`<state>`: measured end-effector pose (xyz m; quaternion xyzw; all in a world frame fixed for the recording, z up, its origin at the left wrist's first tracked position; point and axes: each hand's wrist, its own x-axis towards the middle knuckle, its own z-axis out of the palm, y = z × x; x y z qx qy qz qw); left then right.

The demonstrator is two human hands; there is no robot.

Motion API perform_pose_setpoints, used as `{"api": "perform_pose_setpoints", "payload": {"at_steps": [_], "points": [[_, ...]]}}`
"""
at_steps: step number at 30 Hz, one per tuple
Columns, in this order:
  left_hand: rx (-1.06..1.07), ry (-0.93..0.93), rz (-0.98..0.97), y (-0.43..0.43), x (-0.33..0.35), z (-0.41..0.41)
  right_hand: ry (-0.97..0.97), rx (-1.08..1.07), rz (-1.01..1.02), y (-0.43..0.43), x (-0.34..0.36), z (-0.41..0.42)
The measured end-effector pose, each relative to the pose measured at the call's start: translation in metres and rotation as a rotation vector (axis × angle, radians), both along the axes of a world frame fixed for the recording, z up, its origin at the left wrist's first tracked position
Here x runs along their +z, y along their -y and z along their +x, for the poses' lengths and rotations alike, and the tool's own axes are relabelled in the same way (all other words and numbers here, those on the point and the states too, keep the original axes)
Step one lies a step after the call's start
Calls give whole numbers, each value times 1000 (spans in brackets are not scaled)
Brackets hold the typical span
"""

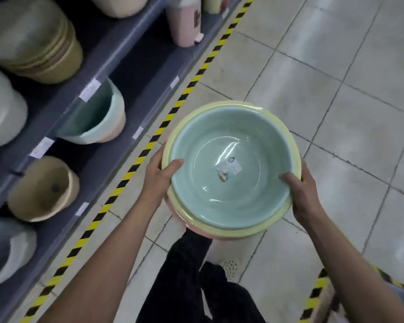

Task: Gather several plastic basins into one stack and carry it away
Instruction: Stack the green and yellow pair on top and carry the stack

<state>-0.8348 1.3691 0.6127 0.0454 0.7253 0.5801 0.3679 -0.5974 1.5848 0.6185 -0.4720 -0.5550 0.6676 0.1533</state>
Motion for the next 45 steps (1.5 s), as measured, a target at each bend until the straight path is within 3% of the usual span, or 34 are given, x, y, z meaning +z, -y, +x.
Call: {"api": "perform_pose_setpoints", "payload": {"at_steps": [6,17,26,34,45], "points": [[204,-32,12,18,43,-71,-31,215,25,-14,49,-120],[441,26,21,-12,53,-144,-7,467,16,-87,69,-267],[582,41,18,-139,53,-208,24,542,-58,-229,57,-358],[829,66,91,-264,64,-245,15,765,-6,-367,68,-462],[936,149,43,-312,24,-317,85,851,-81,-417,14,-577]]}}
